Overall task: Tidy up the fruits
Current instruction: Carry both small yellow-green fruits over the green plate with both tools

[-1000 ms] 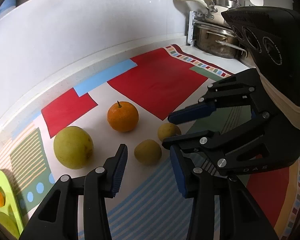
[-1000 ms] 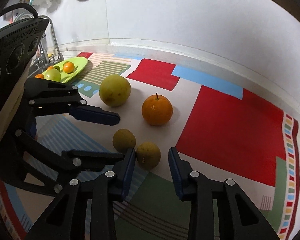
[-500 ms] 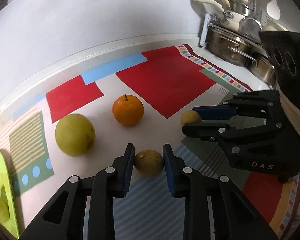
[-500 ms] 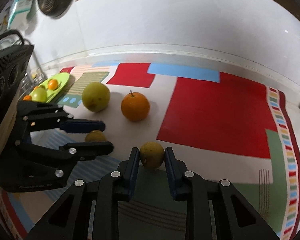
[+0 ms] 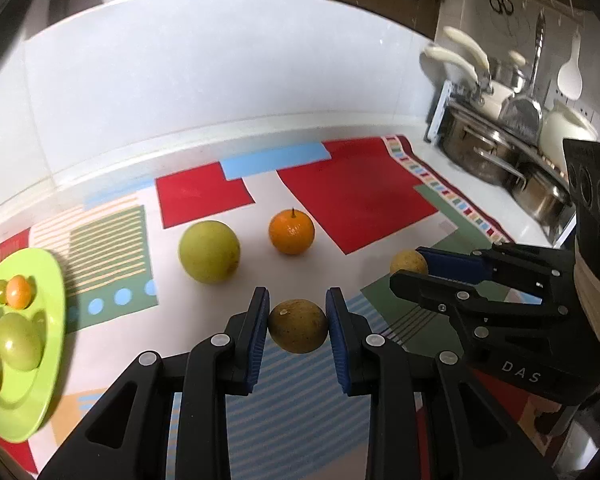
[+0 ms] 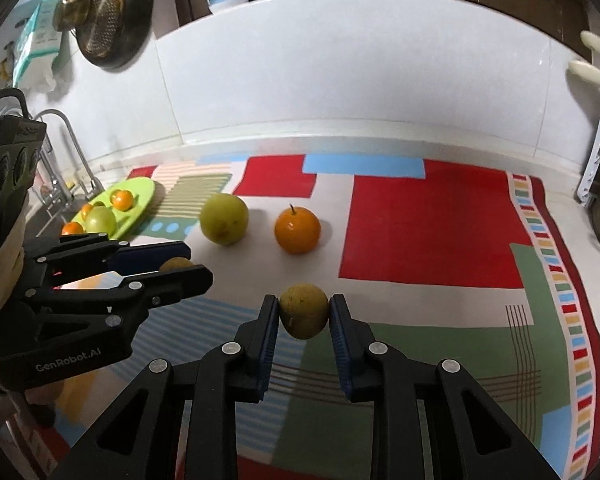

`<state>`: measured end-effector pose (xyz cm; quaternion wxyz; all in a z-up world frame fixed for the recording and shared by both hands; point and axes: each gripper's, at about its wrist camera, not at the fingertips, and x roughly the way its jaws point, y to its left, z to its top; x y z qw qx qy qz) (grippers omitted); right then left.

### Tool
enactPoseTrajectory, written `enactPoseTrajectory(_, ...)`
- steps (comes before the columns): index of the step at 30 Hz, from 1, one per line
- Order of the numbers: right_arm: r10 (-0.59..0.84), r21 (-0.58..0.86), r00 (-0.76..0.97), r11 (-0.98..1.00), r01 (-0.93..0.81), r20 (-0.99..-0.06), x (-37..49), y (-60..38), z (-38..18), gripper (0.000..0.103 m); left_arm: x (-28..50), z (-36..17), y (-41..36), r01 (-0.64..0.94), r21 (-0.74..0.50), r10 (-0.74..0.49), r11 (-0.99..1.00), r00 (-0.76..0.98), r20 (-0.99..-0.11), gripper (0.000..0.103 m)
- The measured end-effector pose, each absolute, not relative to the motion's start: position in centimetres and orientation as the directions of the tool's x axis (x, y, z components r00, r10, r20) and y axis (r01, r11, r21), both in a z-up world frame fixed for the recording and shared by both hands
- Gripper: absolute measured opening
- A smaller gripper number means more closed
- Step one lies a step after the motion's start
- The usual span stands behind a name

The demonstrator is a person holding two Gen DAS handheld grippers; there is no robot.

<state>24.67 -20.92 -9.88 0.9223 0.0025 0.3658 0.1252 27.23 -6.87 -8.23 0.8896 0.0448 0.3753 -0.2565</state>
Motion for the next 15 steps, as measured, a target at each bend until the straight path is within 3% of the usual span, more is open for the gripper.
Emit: enactPoseTrajectory(15,0.254,0.090,0.776,0.964,-0.249,-0.578,20.5,-17.3,-5.2,0.027,22.2,-4.5,-1.7,0.362,-0.095,-0.342,0.927,0.714,-0.611,0.029)
